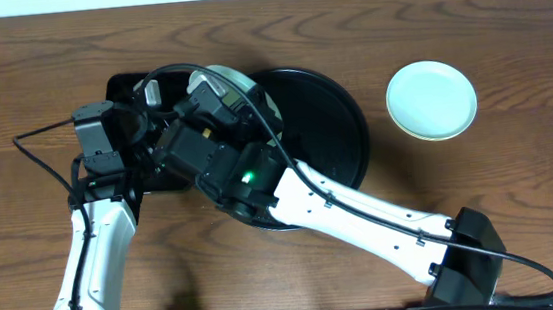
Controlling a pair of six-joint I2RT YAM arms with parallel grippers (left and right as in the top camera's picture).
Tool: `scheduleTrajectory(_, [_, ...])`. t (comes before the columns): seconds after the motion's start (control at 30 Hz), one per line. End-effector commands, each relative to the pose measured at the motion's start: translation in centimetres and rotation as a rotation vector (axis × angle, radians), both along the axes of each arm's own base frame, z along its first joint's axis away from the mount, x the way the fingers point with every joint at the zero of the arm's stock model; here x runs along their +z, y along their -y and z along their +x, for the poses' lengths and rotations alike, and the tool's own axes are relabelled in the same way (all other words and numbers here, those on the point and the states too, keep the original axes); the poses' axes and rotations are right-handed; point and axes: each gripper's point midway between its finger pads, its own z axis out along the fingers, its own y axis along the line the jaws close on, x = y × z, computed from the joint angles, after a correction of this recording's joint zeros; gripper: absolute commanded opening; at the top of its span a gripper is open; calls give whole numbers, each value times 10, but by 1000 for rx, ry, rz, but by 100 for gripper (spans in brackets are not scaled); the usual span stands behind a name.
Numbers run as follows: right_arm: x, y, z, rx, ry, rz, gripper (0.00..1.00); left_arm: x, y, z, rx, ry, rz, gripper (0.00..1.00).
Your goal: Clean dirty plates on tray and stack at the side
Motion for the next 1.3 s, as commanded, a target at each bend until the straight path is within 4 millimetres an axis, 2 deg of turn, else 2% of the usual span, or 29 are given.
scheduleTrajectory(0.0, [18,3,-4,-13,37,44,1,3,-14,12,69,31,42,8])
scheduleTrajectory(0.23, [19,4,-3,-20,43,41,1,4,-50,19,183,26,36,8])
scheduleTrajectory(0.5, [20,9,1,-36,46,38,1,0,-83,17,273,3,38,8])
scheduleTrajectory(0.6, [20,10,1,-36,46,38,1,-12,-96,13,333,-55,66,7])
scheduleTrajectory(0.77, [19,15,4,-50,41,28,1,-46,-117,-5,449,-215,172,8])
scheduleTrajectory(0.9, [8,35,18,-102,0,71,1,-57,-127,-12,449,-233,281,8])
scheduleTrajectory(1.07, [-36,60,39,-97,-281,257,1,-58,-130,-13,433,-220,325,8])
scheduleTrajectory(1.17, [-51,94,53,-153,-431,408,1,-60,-135,-14,451,-227,349,8])
scheduleTrajectory(1.27, [-58,133,68,-205,-530,540,1,-64,-142,-16,483,-243,381,8])
